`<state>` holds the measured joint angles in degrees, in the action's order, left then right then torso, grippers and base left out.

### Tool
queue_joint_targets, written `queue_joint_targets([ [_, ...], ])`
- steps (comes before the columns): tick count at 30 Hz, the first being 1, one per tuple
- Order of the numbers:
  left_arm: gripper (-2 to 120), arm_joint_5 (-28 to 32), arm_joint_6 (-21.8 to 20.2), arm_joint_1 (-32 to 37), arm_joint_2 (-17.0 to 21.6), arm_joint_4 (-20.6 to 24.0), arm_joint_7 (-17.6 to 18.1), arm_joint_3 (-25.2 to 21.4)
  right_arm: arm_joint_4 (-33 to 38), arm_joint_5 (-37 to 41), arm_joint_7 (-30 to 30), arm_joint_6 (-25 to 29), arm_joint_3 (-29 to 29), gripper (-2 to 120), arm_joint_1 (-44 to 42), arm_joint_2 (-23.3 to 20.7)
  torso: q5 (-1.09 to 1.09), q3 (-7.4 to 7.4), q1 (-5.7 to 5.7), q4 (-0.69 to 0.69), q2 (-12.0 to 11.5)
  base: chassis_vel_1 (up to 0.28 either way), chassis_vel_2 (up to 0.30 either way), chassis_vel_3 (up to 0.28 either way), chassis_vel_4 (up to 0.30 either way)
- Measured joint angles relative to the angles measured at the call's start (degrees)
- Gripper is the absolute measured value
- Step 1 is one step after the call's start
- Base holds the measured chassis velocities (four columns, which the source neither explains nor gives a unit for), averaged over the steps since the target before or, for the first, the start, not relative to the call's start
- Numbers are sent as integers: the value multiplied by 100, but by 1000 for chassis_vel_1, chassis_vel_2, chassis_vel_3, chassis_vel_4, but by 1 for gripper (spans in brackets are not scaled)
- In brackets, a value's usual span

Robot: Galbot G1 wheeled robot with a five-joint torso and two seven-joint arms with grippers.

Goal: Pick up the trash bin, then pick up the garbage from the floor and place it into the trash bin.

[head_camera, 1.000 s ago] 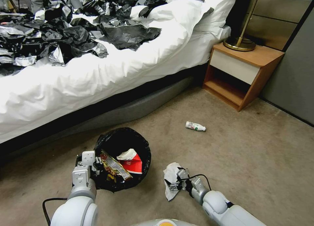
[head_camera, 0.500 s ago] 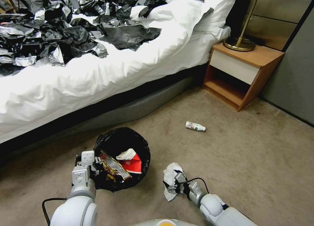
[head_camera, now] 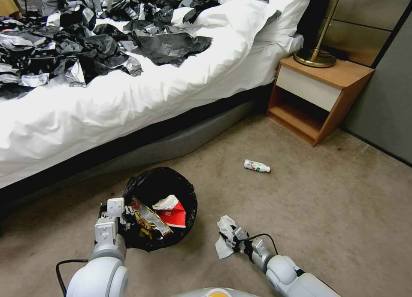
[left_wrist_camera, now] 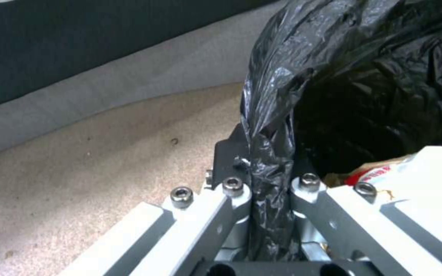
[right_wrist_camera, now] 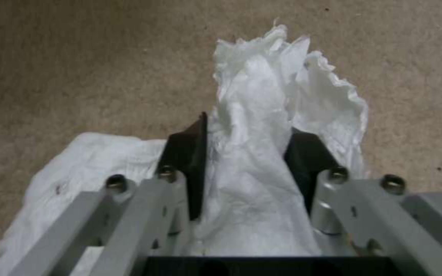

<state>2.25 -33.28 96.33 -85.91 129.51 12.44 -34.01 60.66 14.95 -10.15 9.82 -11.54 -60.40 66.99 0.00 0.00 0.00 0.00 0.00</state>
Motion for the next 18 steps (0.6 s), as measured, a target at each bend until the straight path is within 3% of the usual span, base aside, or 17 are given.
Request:
queue_joint_targets([
  [4,1,1,0,-1,0,0,0,1,15,-1,10,11,2,12,9,-38,0,0,0,0,0,0,0,0,0],
  [6,1,1,0,-1,0,0,0,1,23,-1,12,16,2,11,9,-51,0,0,0,0,0,0,0,0,0],
  [8,1,2,0,-9,0,0,0,5,93,-1,24,25,16,0,5,-104,0,0,0,-1,0,0,0,0,0],
  [18,1,9,0,-29,15,-5,-3,28,975,274,180,68,105,0,-136,-398,0,0,0,0,0,0,0,0,0],
])
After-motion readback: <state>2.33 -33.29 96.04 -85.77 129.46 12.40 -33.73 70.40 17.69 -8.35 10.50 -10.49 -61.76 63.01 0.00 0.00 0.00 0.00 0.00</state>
